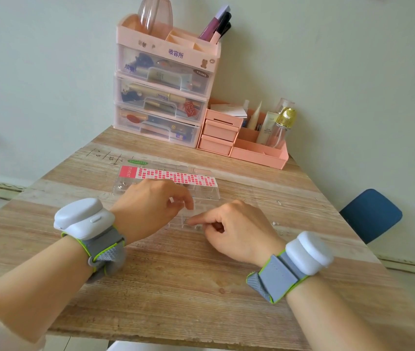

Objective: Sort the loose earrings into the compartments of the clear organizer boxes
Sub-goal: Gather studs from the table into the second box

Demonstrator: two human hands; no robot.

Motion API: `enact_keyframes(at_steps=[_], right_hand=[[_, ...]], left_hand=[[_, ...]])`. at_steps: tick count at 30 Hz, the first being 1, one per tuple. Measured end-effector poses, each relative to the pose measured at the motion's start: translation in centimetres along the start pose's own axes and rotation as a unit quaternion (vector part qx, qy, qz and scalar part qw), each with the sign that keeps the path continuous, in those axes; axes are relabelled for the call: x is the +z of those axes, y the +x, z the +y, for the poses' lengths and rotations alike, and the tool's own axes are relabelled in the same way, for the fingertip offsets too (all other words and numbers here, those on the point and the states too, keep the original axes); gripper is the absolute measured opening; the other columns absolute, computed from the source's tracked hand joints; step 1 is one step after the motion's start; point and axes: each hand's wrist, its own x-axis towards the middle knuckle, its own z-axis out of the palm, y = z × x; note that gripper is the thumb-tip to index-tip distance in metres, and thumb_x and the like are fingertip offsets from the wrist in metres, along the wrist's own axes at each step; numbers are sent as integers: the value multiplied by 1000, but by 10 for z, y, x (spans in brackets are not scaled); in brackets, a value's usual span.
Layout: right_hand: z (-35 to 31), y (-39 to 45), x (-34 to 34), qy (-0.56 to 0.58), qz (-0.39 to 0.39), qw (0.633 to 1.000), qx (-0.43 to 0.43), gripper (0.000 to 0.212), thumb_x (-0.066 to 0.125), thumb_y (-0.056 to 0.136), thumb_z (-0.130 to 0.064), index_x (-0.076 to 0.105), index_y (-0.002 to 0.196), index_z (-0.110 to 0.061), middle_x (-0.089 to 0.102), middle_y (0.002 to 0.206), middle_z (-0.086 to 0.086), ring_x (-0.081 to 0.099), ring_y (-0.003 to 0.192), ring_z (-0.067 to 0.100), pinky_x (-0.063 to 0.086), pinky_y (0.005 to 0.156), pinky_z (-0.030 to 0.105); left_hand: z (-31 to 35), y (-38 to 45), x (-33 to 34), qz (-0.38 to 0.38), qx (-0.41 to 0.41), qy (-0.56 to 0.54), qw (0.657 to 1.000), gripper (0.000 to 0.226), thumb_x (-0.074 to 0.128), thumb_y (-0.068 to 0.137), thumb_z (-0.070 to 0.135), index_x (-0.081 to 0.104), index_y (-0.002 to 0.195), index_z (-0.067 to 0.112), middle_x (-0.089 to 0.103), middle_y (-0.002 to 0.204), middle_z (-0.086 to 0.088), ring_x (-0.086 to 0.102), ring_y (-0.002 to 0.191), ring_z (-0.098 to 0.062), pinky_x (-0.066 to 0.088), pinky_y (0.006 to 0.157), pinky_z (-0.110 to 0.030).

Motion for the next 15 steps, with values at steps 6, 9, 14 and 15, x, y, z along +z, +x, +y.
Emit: enact_keyframes(at_steps=[6,9,14,15], right_hand=[[2,-1,0,58,114,992,2,31,48,82,-19,72,88,-37,53,44,-17,49,46,3,37,52,20],[3,1,0,60,129,990,16,28,49,82,-18,72,84,-33,49,44,-27,49,48,1,44,58,22],[3,-1,1,43,92,995,22,32,46,84,-21,71,94,-38,49,42,-26,49,47,1,43,57,21],[3,-1,1,37,81,996,19,33,46,84,-21,71,96,-38,49,40,-19,48,45,4,45,57,22]], left_hand=[[1,1,0,-2,-4,-5,1000,21,53,90,20,68,84,33,62,91,13,59,84,-11,50,80,-33],[1,1,0,-12,-5,-3,1000,26,52,91,17,70,81,33,65,94,7,60,85,-14,49,80,-35],[-1,2,2,-11,7,-6,1000,35,51,87,2,73,78,28,61,92,12,60,86,-12,49,80,-33],[-2,2,3,-10,12,-2,1000,36,51,86,0,73,77,26,59,91,13,60,87,-12,49,80,-33]])
